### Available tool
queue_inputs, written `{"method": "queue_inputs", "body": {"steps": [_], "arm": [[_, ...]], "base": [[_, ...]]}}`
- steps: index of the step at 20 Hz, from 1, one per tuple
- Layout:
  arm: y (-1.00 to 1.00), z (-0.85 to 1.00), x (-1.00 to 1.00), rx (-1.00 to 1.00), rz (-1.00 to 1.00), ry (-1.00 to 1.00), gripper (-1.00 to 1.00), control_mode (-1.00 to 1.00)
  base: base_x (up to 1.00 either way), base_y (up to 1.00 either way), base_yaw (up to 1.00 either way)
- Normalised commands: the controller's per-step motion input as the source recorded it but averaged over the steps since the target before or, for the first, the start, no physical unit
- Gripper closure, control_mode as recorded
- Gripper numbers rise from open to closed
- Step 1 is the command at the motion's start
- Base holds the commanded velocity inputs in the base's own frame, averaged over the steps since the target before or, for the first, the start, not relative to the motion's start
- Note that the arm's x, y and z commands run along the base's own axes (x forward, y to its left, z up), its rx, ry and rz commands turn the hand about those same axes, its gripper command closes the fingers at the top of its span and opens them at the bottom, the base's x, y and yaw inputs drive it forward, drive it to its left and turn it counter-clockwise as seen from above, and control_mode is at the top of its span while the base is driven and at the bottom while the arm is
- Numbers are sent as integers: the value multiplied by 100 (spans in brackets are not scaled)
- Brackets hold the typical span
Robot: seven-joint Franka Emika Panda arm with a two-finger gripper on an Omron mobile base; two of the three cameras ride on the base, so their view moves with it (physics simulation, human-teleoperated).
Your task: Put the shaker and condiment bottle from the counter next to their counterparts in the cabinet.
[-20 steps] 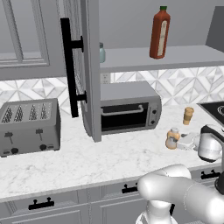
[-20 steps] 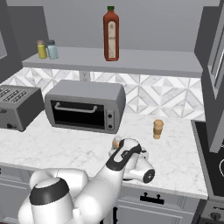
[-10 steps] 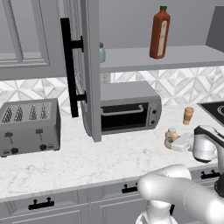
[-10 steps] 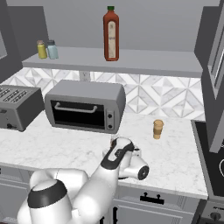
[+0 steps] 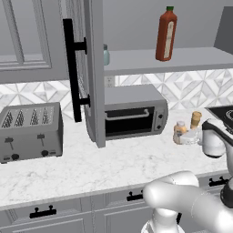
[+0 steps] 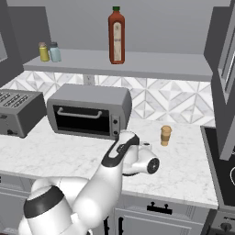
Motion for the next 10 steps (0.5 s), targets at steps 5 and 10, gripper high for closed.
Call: {"method": "queue_inputs", "body": {"steps": [5,10], "arm": [[-10,80,-29,0,-9,-1,100,-100],[-5,82,-48,2,-13,0,100,-100]], "base": [[0,0,0],[0,0,0]]}}
